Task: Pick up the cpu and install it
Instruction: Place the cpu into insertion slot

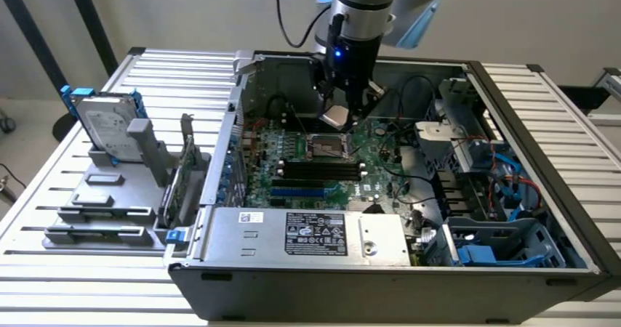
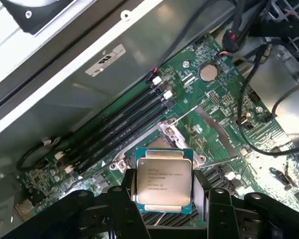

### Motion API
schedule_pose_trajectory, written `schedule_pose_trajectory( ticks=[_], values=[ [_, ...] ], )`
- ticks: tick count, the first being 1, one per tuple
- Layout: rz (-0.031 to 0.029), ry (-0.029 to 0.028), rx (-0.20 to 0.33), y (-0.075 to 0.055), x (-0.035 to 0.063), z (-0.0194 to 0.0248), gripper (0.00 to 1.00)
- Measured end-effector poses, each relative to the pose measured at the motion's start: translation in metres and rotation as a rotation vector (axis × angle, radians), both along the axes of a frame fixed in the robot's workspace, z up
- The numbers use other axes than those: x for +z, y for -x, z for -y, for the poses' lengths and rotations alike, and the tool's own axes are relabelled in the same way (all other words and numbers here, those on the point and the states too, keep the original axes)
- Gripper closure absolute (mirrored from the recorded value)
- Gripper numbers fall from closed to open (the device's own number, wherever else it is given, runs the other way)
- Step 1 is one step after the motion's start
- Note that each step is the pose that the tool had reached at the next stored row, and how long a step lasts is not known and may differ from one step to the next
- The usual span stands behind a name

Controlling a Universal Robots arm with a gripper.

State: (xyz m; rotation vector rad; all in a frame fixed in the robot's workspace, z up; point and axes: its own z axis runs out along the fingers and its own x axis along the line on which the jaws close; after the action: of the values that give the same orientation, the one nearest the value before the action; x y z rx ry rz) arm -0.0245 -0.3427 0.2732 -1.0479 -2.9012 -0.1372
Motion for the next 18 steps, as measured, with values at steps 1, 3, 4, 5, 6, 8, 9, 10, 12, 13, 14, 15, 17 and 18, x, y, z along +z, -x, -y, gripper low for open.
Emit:
schedule_pose_trajectory(
  ticks=[1, 3, 4, 5, 6, 8, 9, 10, 12, 13, 14, 15, 17, 18],
  values=[
    [0.0, 0.0, -0.018, 0.0, -0.0006, 0.0, 0.45],
    [-0.0001, 0.0002, -0.054, 0.0, -0.0014, 0.0, 0.45],
    [-0.0004, 0.0005, -0.07, 0.0, -0.0015, 0.0001, 0.45],
    [-0.0007, 0.0005, -0.087, 0.0, -0.0016, 0.0, 0.45],
    [-0.0011, 0.0003, -0.1, 0.0, -0.0018, 0.0, 0.45],
    [-0.0033, 0.0002, -0.123, 0.0, -0.0019, 0.0, 0.45],
    [-0.0053, 0.0003, -0.134, 0.0001, -0.0019, 0.0, 0.45],
    [-0.0082, 0.0004, -0.144, 0.0002, -0.002, 0.0, 0.45],
    [-0.0155, 0.0004, -0.159, 0.0004, -0.002, 0.0, 0.45],
    [-0.0193, 0.0003, -0.166, 0.0005, -0.002, 0.0, 0.45],
    [-0.0231, 0.0002, -0.173, 0.0007, -0.0019, 0.0, 0.45],
    [-0.027, 0.0, -0.18, 0.0008, -0.002, 0.0, 0.45],
    [-0.0356, 0.0003, -0.195, 0.001, -0.002, 0.0, 0.45],
    [-0.0404, 0.0006, -0.202, 0.0011, -0.002, 0.0, 0.45]
  ],
)
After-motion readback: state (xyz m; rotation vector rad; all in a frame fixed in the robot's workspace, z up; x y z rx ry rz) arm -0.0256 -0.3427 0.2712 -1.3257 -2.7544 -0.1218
